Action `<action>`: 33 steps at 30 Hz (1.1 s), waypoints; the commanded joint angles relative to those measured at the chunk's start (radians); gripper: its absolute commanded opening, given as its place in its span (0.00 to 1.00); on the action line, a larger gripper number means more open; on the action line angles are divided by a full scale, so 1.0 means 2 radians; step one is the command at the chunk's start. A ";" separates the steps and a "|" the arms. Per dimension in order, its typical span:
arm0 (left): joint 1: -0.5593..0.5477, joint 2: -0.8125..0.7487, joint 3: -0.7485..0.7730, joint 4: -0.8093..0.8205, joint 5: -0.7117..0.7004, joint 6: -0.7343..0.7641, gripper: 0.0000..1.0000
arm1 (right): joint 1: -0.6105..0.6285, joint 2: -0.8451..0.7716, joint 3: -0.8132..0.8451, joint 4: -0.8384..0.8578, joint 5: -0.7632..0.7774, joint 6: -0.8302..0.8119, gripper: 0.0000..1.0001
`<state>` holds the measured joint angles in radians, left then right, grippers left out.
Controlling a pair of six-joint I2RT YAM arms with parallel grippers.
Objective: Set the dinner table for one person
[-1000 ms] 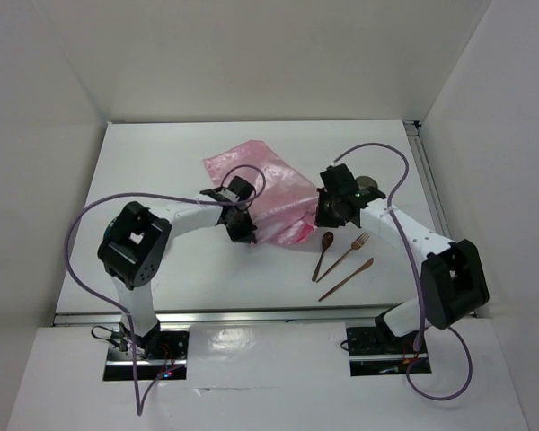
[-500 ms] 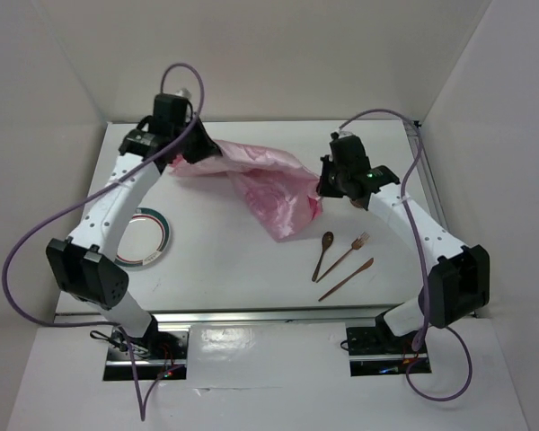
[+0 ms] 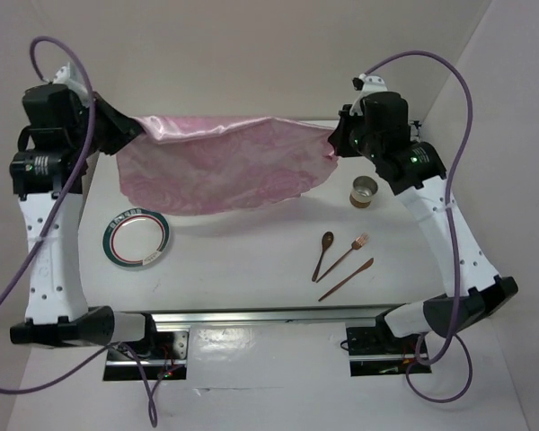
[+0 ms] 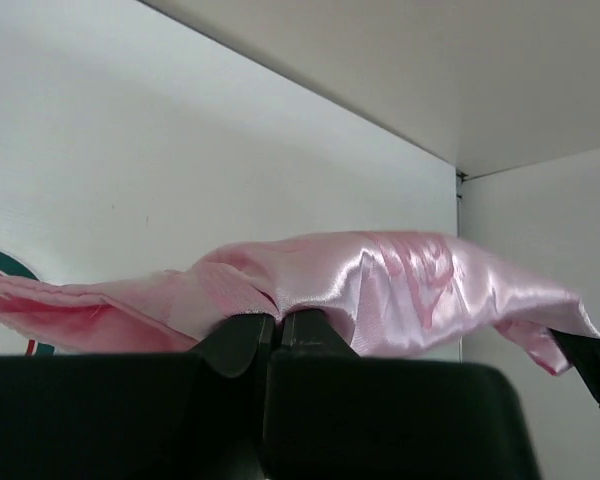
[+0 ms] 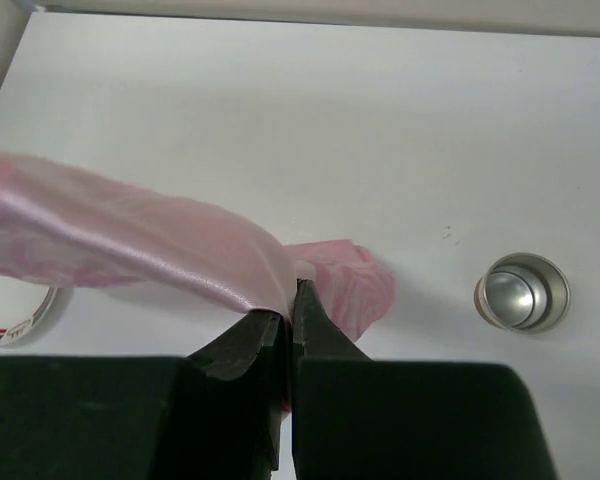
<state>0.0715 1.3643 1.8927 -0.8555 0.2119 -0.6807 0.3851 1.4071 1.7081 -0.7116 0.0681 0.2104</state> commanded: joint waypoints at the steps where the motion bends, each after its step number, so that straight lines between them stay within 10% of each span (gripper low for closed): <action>1: 0.019 -0.043 0.014 -0.028 0.047 0.024 0.00 | -0.004 -0.045 0.028 -0.046 -0.006 -0.014 0.00; 12: 0.042 -0.024 -0.057 0.013 0.068 0.025 0.00 | -0.004 0.007 0.055 0.001 0.018 -0.037 0.00; 20: 0.025 0.201 0.025 0.075 0.043 0.011 0.00 | -0.051 0.222 0.119 0.121 -0.045 -0.050 0.00; 22: 0.025 0.308 0.116 0.073 0.043 0.016 0.41 | -0.066 0.332 0.232 0.101 -0.063 -0.050 0.40; 25: 0.025 0.439 0.287 -0.025 0.053 0.021 0.77 | -0.071 0.471 0.423 0.003 -0.059 -0.045 1.00; 28: 0.025 0.439 0.273 -0.015 0.044 0.031 0.88 | -0.071 0.469 0.423 -0.012 -0.059 -0.040 1.00; 29: 0.025 0.395 0.198 0.009 0.038 0.031 1.00 | -0.071 0.446 0.330 0.030 -0.059 -0.040 1.00; 33: 0.015 0.309 0.061 0.066 0.008 0.049 0.99 | -0.071 0.331 0.127 0.123 -0.094 -0.010 0.90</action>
<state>0.1173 2.1708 2.1025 -0.7998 0.2718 -0.6258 0.2340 2.2765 2.0884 -0.5964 -0.0528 0.1429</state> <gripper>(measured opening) 0.991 0.924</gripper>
